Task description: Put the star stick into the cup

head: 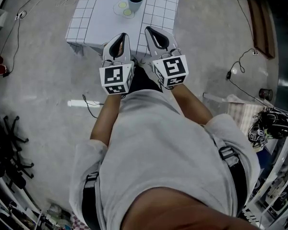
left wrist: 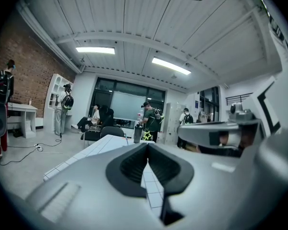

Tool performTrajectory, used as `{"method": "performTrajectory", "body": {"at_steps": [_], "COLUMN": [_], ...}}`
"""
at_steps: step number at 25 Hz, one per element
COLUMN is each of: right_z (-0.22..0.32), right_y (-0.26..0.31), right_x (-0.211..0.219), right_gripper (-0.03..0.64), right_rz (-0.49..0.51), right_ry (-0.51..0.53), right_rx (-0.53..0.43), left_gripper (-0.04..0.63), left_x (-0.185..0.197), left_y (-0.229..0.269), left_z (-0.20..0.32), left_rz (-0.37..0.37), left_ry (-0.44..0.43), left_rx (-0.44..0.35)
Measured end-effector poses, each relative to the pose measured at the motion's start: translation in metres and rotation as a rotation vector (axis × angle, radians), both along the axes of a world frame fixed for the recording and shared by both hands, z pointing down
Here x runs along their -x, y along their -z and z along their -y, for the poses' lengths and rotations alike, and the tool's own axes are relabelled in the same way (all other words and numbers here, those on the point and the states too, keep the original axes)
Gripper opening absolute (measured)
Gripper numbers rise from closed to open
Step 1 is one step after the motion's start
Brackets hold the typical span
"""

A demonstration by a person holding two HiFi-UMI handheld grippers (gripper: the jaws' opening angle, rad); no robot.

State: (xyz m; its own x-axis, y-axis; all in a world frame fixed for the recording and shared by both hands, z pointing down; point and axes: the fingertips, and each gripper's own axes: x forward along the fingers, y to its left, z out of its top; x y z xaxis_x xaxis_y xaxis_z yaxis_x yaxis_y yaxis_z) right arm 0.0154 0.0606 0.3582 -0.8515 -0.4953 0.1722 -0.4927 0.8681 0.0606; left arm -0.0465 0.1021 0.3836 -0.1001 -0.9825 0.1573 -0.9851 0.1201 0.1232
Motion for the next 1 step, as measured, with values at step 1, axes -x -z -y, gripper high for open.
{"method": "performTrajectory", "body": {"at_steps": [1], "right_z": [-0.0017], "right_y": [-0.0002], "right_x": [-0.0002], "right_gripper": [0.0], "right_rz": [-0.001], "right_ry": [0.001], "right_rx": [0.003], "left_gripper": [0.003], "left_x": [-0.0002], "left_y": [-0.0009], "left_z": [-0.0019], "left_rz": [-0.003], "left_ry": [0.0], "left_rx": [0.005]}}
